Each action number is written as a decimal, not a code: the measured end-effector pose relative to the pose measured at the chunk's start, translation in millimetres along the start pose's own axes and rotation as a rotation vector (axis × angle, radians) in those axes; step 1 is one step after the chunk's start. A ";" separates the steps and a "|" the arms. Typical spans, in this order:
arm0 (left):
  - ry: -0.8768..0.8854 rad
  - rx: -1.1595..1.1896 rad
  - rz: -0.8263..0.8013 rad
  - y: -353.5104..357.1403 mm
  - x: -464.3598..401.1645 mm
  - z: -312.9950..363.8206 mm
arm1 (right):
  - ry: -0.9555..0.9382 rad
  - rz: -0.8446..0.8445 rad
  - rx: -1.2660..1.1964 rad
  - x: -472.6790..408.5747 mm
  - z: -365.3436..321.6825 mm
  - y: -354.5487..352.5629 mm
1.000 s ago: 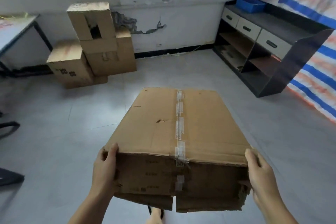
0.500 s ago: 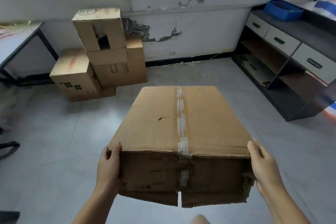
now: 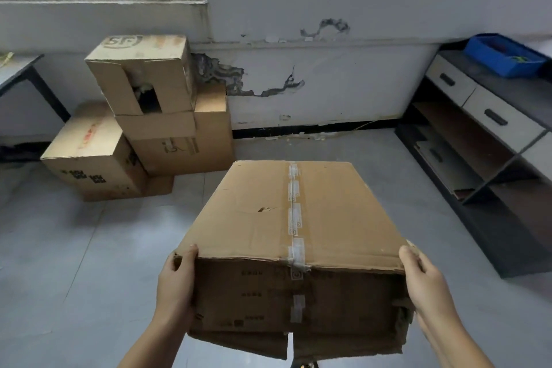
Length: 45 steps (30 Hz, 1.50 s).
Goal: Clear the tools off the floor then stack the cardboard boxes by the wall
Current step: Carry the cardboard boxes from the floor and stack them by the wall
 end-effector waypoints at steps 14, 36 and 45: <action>-0.068 -0.005 0.066 192.4 -252.6 72.7 | 0.009 -0.061 0.049 -268.6 -177.7 124.9; -0.210 -0.059 0.243 439.0 -558.8 101.4 | 0.168 -0.261 0.241 -645.3 -328.8 313.9; -0.245 -0.048 0.335 456.0 -710.9 -10.3 | 0.148 -0.221 0.279 -762.5 -245.4 454.6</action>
Point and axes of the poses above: each hand's wrist, its own x-axis away from the middle knuckle, its own y-axis out of the palm, z = x × y, the point moved 3 cm from there along -x, towards the middle knuckle, and after that the axes turned 14 degrees about x, right-handed, at the moved point
